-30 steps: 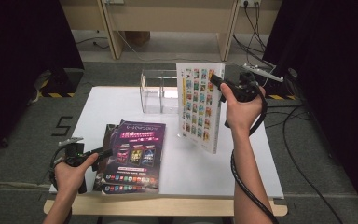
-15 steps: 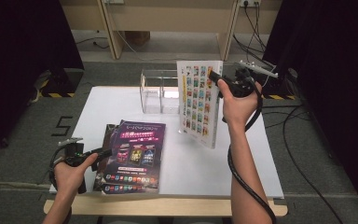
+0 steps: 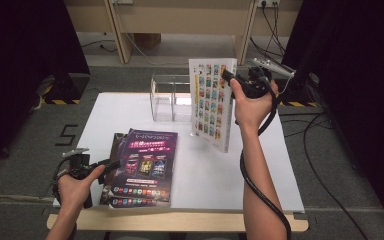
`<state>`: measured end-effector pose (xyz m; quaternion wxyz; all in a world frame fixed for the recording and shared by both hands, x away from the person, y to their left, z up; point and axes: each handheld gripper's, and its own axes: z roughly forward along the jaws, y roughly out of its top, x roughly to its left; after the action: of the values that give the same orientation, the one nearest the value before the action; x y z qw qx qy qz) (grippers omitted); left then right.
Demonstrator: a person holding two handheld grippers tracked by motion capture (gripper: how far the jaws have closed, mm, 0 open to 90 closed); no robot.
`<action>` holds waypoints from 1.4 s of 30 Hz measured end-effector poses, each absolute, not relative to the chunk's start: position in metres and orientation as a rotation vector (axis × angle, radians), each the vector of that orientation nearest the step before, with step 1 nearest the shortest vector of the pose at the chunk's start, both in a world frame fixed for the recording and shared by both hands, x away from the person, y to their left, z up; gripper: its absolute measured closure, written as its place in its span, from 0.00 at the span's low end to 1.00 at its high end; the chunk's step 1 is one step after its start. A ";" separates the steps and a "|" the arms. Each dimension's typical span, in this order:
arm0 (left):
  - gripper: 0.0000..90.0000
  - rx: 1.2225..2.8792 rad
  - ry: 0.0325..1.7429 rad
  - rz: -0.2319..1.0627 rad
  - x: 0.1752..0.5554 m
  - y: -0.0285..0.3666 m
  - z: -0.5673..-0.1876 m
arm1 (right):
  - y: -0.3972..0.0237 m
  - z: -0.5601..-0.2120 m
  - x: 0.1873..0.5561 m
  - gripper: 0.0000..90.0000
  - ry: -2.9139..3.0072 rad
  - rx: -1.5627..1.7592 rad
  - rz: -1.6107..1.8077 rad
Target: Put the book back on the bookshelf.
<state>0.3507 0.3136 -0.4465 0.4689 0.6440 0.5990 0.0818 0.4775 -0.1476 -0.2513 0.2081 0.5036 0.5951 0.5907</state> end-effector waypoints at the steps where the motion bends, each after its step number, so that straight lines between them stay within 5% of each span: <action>1: 0.48 1.580 1.469 0.200 0.351 0.314 -0.446 | -0.146 -0.251 0.478 0.82 1.656 1.393 1.640; 42: 0.49 1.587 1.482 0.190 0.353 0.314 -0.452 | -0.138 -0.259 0.518 0.82 1.566 1.432 1.558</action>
<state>0.3530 0.3141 -0.4521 0.4628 0.6453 0.6028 0.0774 0.5178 -0.1382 -0.2593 0.2519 0.5264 0.5757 0.5727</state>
